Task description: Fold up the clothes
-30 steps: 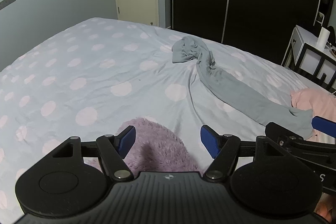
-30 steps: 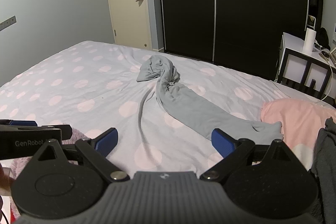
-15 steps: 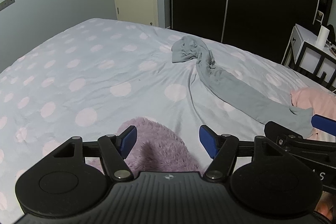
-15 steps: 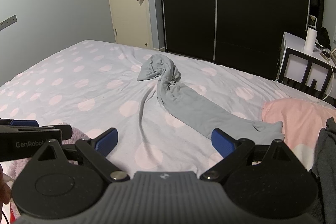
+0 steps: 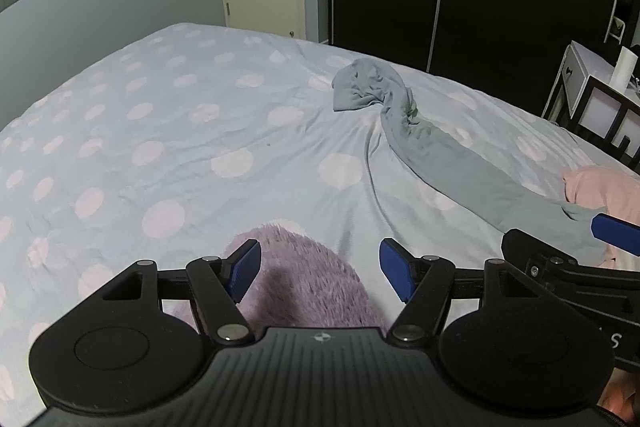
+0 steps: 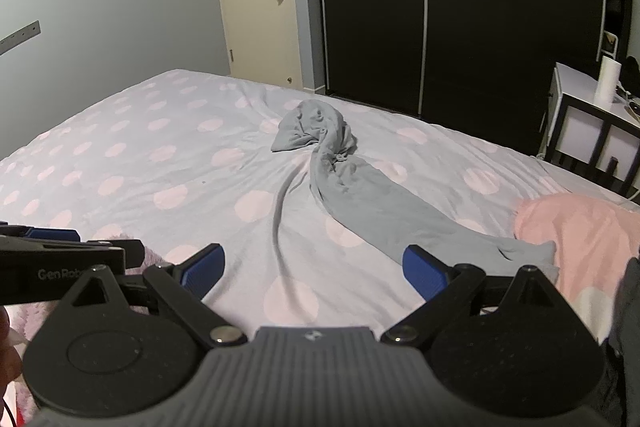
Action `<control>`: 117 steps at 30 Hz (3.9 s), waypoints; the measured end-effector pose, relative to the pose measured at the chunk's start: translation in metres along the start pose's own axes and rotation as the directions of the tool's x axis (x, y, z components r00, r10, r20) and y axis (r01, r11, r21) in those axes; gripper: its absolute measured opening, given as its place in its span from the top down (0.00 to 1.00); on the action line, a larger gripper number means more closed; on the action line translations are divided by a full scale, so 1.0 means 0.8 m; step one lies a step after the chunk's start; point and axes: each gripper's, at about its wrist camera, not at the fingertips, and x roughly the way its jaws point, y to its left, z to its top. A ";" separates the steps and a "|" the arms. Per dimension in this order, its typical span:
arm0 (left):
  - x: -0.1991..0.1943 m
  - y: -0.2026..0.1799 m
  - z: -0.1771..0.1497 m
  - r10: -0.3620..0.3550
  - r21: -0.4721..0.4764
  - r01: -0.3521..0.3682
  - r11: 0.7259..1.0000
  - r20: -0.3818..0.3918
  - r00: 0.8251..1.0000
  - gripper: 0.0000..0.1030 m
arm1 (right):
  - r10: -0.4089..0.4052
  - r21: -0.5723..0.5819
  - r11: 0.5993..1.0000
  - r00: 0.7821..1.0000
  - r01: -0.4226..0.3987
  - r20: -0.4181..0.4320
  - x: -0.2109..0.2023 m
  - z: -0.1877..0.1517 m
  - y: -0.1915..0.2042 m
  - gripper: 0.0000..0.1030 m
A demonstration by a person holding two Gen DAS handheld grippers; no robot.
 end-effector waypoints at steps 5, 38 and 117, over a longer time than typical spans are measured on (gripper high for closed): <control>0.021 0.005 0.008 0.004 0.002 -0.004 1.000 -0.029 1.000 0.24 | 0.000 -0.004 1.000 1.000 0.000 -0.028 0.028 0.006 -0.002 0.06; 0.246 0.107 0.105 0.061 0.001 -0.063 0.998 -0.226 0.972 0.24 | -0.117 -0.073 0.992 0.962 0.102 -0.245 0.422 0.072 -0.025 0.20; -0.036 0.623 -0.260 0.431 -0.684 -0.558 0.470 -0.374 0.821 0.27 | 0.651 -0.709 0.186 0.625 -0.681 -0.430 0.119 -0.118 0.682 0.72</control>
